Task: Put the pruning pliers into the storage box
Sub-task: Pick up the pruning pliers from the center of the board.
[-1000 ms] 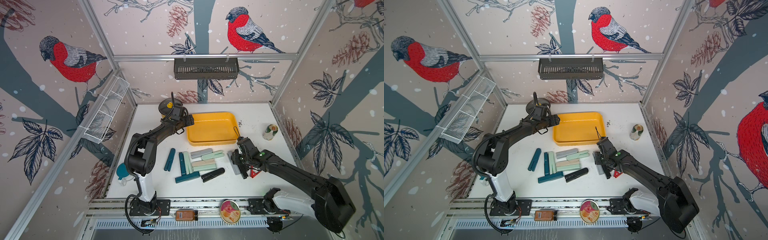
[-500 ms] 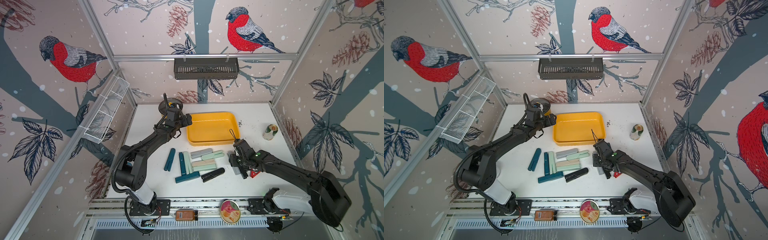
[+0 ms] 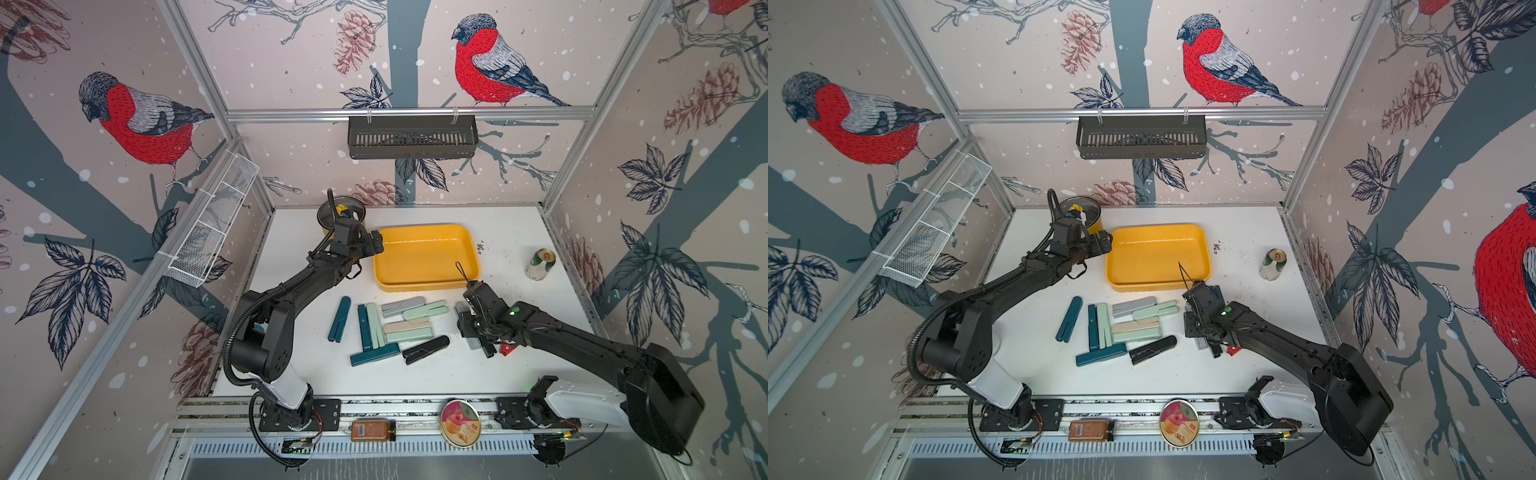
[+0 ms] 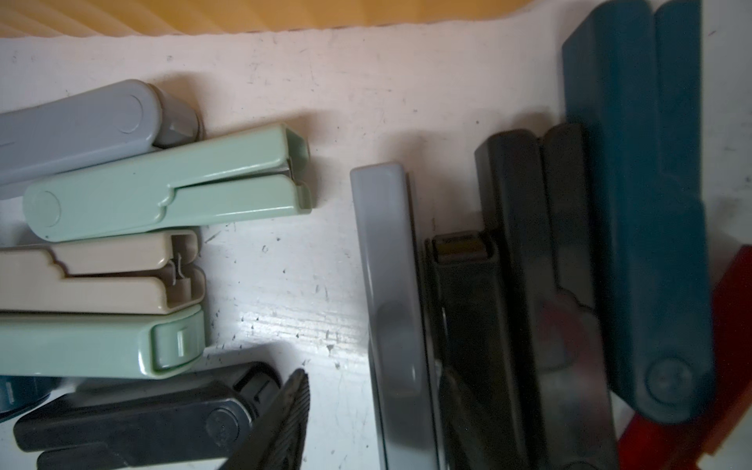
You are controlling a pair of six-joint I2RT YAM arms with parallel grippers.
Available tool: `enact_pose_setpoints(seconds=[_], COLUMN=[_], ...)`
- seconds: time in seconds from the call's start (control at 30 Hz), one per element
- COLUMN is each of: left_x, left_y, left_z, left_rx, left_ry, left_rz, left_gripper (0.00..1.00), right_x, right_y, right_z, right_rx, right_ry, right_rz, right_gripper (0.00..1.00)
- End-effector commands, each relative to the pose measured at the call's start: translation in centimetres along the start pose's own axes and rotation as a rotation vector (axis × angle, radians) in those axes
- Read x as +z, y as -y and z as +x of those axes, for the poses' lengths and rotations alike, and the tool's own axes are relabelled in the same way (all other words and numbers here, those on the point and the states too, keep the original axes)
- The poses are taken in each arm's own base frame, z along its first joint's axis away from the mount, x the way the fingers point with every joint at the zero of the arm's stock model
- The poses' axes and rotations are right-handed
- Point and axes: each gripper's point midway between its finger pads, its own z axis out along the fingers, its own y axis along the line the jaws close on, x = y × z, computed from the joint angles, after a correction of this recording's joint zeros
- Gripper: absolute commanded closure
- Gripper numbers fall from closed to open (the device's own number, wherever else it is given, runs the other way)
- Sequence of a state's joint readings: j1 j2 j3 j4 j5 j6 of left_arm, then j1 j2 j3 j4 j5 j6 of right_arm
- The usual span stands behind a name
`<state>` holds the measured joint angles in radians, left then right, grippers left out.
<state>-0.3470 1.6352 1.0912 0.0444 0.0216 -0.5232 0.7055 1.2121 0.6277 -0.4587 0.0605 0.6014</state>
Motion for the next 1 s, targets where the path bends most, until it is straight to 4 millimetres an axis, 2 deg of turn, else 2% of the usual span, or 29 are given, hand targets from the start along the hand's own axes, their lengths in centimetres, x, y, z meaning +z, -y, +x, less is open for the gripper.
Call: enact_pose_setpoints(seconds=[0.0, 0.4, 0.53, 0.7, 0.97], left_x=[-0.3, -0.6, -0.8, -0.9, -1.1], left_y=[0.2, -0.1, -0.3, -0.4, -0.7], left_z=[-0.9, -0.8, -0.9, -1.0, -0.7], left_rx=[-0.004, 0.001, 0.006, 0.009, 0.010], left_ry=[0.039, 0.041, 0.046, 0.049, 0.046], left_rz=[0.005, -0.009, -0.018, -0.023, -0.036], left_gripper=[0.05, 0.06, 0.06, 0.06, 0.05], right_x=[0.3, 0.8, 1.7, 2.1, 2.0], right_y=[0.6, -0.3, 0.4, 0.2, -0.3], right_z=[0.7, 1.2, 1.7, 1.5, 0.4], right_rx=[0.011, -0.016, -0.022, -0.033, -0.052], right_ry=[-0.023, -0.041, -0.072, -0.076, -0.050], right_rz=[0.028, 0.007, 0.057, 0.069, 0.079], right_gripper=[0.49, 0.52, 0.53, 0.54, 0.66])
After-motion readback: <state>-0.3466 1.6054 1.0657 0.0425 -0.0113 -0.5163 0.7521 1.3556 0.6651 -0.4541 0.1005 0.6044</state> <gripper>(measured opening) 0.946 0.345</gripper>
